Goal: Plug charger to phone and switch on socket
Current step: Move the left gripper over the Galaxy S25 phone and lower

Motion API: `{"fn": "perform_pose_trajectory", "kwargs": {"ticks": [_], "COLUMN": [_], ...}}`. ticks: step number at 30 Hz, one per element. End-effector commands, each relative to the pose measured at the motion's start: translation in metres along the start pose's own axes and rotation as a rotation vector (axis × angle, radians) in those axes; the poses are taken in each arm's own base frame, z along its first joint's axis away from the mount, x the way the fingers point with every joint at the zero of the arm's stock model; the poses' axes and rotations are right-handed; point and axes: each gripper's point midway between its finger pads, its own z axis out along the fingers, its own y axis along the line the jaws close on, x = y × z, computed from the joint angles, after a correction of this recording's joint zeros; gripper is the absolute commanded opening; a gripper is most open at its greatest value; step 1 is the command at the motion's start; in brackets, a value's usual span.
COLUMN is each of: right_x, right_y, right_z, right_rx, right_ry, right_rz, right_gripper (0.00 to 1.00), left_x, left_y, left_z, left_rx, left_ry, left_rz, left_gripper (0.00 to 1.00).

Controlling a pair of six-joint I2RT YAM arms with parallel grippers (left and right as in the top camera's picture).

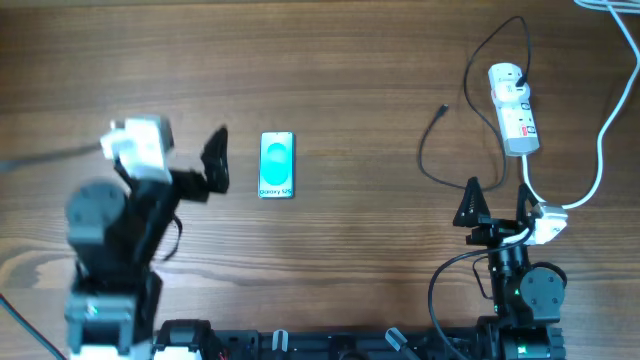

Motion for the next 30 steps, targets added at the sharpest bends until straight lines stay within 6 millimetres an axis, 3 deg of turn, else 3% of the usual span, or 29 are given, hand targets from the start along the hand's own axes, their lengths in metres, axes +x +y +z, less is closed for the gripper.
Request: {"fn": "perform_pose_trajectory", "kwargs": {"ticks": [1, 6, 11, 16, 21, 30], "right_x": [0.000, 0.000, 0.000, 0.000, 0.000, 0.000], "right_y": [0.000, 0.000, 0.000, 0.000, 0.000, 0.000], "right_z": [0.000, 0.000, 0.000, 0.000, 0.000, 0.000], "right_rx": [0.000, 0.000, 0.000, 0.000, 0.000, 0.000], "right_ry": [-0.001, -0.001, -0.001, -0.001, -0.001, -0.001], "right_rz": [-0.010, -0.010, -0.010, -0.010, -0.010, -0.010], "right_gripper": [1.00, 1.00, 1.00, 1.00, 1.00, 1.00], "left_x": [-0.040, -0.057, -0.043, 0.012, 0.055, 0.113], "left_y": [-0.011, -0.023, -0.017, -0.032, -0.038, -0.040], "left_z": [0.015, 0.042, 0.070, 0.096, 0.115, 0.132], "left_rx": [0.032, 0.005, -0.183, -0.187, -0.185, -0.171], "left_ry": [0.064, 0.226, 0.385, 0.592, 0.737, 0.936], "left_rz": [-0.082, -0.081, -0.101, -0.061, -0.038, -0.047], "left_gripper": [1.00, 1.00, 1.00, 1.00, 1.00, 1.00]}}
